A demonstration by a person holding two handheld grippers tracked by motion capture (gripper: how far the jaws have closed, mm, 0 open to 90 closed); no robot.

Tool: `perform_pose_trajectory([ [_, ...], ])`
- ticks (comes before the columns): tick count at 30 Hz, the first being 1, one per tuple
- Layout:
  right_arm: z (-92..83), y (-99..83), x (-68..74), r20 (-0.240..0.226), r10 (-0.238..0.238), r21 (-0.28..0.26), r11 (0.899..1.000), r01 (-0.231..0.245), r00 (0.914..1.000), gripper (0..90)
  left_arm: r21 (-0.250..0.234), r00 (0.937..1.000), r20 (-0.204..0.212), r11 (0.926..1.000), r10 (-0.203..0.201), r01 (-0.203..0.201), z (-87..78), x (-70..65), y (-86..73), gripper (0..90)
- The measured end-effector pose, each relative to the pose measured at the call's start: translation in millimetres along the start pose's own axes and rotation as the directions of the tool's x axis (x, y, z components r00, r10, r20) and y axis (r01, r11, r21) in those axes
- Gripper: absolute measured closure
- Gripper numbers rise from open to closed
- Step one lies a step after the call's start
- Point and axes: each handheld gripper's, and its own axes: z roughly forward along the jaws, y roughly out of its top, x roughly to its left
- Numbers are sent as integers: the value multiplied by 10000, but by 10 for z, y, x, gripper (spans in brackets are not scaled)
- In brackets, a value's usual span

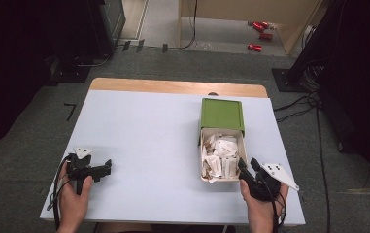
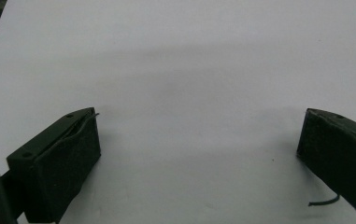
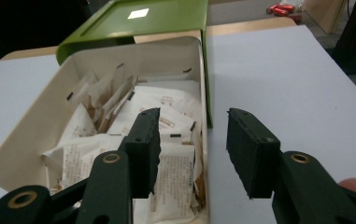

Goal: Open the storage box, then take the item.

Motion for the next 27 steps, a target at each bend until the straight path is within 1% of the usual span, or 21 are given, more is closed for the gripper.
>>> perform_pose_trajectory([
  [3, -26, 52, 36, -66, -145, -174, 9997, 144, 9999, 546, -7, 10000, 0, 10000, -4, 4, 0, 0, -1, 0],
  [8, -41, 112, 95, -238, -194, -270, 9995, 188, 9995, 539, -11, 10000, 0, 10000, -6, 6, 0, 0, -1, 0],
  [11, -51, 139, 144, -391, -301, -312, 9991, 289, 9988, 540, -8, 10000, 2, 10000, -3, 3, 0, 0, -1, 0],
  [14, -42, 155, 209, -640, -359, -313, 9989, 339, 9973, 541, -8, 10000, 1, 10000, -3, 3, 0, 0, -1, 0],
  [20, 23, 122, 329, -1031, -550, -92, 9985, 544, 9931, 542, -2, 10000, 3, 10000, -4, 4, 0, 0, 0, 0],
  [22, 47, 106, 359, -1188, -523, -18, 9986, 525, 9915, 547, -4, 10000, 2, 10000, -4, 4, 0, 0, 0, 0],
  [25, 78, 84, 393, -1317, -555, 84, 9983, 571, 9897, 559, -1, 10000, 3, 10000, -3, 3, 0, 0, 0, 0],
  [27, 97, 59, 418, -1313, -546, 59, 9984, 558, 9898, 578, -1, 10000, 3, 10000, -4, 4, 0, 0, 0, 0],
])
